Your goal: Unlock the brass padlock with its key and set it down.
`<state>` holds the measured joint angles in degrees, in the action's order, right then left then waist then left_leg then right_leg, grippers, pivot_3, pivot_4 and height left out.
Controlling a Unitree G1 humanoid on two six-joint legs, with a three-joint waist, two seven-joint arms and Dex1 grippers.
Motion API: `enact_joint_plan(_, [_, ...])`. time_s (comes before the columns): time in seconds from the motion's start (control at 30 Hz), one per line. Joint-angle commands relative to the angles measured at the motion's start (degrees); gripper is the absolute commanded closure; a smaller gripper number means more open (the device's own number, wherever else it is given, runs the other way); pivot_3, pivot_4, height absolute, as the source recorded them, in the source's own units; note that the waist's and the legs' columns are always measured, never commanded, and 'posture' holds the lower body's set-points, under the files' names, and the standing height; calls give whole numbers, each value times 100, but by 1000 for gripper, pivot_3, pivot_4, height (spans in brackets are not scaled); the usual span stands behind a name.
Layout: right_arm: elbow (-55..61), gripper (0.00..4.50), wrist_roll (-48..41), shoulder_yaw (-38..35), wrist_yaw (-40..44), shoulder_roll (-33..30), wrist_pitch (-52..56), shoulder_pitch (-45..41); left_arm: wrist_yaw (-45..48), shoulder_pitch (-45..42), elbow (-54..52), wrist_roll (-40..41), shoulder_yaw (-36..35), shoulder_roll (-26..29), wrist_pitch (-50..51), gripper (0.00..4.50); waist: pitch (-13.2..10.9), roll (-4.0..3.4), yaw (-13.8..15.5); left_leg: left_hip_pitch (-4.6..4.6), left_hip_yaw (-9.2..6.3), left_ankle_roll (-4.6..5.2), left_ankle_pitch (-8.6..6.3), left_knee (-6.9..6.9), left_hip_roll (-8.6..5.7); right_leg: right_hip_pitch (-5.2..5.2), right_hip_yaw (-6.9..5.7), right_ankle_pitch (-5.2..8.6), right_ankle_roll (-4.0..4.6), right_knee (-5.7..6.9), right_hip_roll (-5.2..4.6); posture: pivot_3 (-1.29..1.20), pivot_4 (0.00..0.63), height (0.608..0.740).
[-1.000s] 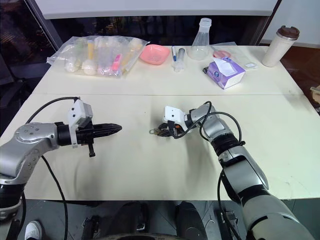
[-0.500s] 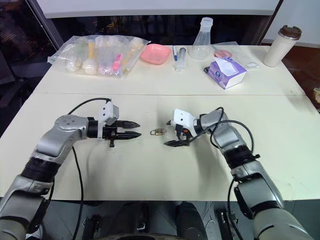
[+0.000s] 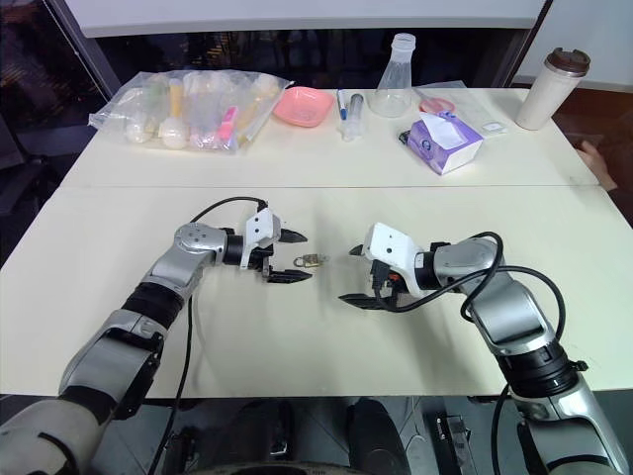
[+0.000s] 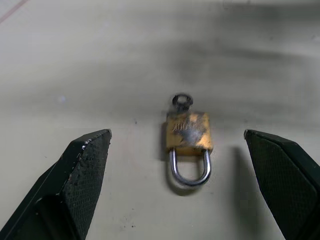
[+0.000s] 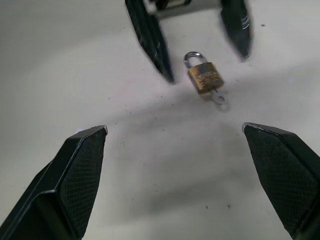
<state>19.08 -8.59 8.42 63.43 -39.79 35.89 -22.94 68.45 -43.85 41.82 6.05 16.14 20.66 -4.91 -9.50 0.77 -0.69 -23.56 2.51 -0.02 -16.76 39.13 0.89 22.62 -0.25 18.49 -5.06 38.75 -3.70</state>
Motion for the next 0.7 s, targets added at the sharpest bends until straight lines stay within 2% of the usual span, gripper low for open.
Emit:
enact_joint_plan(0.03, [368, 0, -189, -175, -183, -101, 154, -45, 60, -208, 282, -137, -64, -62, -313, 60, 0, 0, 10, 0, 0, 0, 0, 1, 0, -1, 0, 0, 0, 0, 0, 0, 150, 715])
enact_joint_plan(0.1, [431, 0, -228, -189, -260, -144, 192, -62, -12, -252, 479, -279, -26, -116, -513, 60, 0, 0, 16, 0, 0, 0, 0, 2, 0, -3, 0, 0, 0, 0, -1, 0, 150, 715])
enact_joint_plan(0.13, [464, 0, -250, -215, -303, -167, 216, -95, -121, -275, 617, -389, 13, -160, -658, 589, 0, 0, 24, 0, 0, 1, 0, 3, -1, -4, 0, 0, 0, -1, -2, 0, 150, 715])
enact_joint_plan(0.17, [492, 0, -270, -231, -344, -191, 229, -121, -183, -286, 718, -446, 20, -202, -748, 837, 0, 1, 37, 0, 0, 1, 0, 3, -2, -6, 0, 0, 0, -1, -3, 0, 150, 715])
enact_joint_plan(0.37, [551, 0, -377, -202, -451, -335, 268, -174, -199, -286, 961, -539, -34, -311, -955, 3542, 1, 1, 104, 12, -2, 2, 0, 7, -2, -19, -1, -1, -1, 1, -3, 0, 150, 715])
enact_joint_plan(0.4, [555, 0, -390, -189, -461, -357, 263, -177, -202, -280, 974, -548, -36, -319, -971, 3766, 1, 1, 108, 12, -2, 2, 0, 8, -2, -19, -1, -1, 0, 1, -4, 0, 150, 715])
enact_joint_plan(0.57, [511, 0, -314, -87, -525, -425, 66, -217, -231, -266, 991, -591, -26, -300, -1022, 3764, 1, 1, 115, 12, -2, 2, 0, 8, -2, -18, 0, -1, 0, 2, -4, 0, 150, 715])
enact_joint_plan(0.63, [440, 0, -38, 63, -623, -475, -282, -239, -82, -257, 814, -515, -76, -182, -994, 3764, 1, 1, 112, 12, -2, 2, 0, 8, -2, -18, 0, -1, -1, 2, -4, 0, 150, 715])
enact_joint_plan(0.7, [189, 0, 613, 324, -987, -462, -1234, -265, 239, -295, 376, -185, -283, 10, -691, 3764, 0, 3, 78, 11, -2, 2, 0, 8, -2, -16, 0, -1, -1, 2, -2, 0, 150, 715])
